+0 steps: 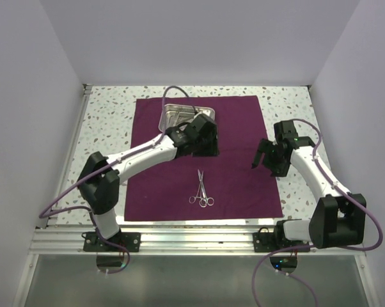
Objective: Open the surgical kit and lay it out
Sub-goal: Place the medical item in the surgical kit, then pick up the medical item from the container.
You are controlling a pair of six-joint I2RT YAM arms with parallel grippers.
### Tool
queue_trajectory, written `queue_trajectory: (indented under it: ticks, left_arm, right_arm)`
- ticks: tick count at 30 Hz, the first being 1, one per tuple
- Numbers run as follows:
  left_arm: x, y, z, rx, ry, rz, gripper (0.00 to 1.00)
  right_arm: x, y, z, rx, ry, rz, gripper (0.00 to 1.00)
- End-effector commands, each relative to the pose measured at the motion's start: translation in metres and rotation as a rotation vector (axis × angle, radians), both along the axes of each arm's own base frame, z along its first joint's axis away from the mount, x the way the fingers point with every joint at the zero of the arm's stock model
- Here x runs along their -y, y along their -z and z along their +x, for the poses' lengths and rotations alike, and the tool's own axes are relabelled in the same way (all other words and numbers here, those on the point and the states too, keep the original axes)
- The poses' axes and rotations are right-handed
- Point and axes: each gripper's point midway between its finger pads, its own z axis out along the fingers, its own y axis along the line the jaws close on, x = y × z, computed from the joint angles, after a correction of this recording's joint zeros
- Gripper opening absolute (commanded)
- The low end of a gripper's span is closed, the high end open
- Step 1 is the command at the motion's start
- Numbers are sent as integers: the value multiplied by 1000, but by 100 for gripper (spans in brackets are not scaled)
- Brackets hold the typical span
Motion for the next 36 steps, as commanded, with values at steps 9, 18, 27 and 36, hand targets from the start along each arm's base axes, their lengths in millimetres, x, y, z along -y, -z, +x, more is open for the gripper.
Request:
queue_trajectory:
  ticks: [9, 18, 27, 36]
  left_arm:
    - [-66, -33, 179, 272, 179, 75, 51]
    - [-37, 16, 243, 365, 381, 92, 50]
    - [-40, 70, 255, 318, 361, 131, 50]
    - [-50, 110, 271, 288, 316, 203, 47]
  right_arm:
    - [11, -48, 13, 110, 12, -53, 81]
    - [22, -76, 7, 109, 55, -100, 82]
    - [20, -62, -1, 33, 95, -85, 82]
    - [20, -61, 2, 9, 102, -93, 81]
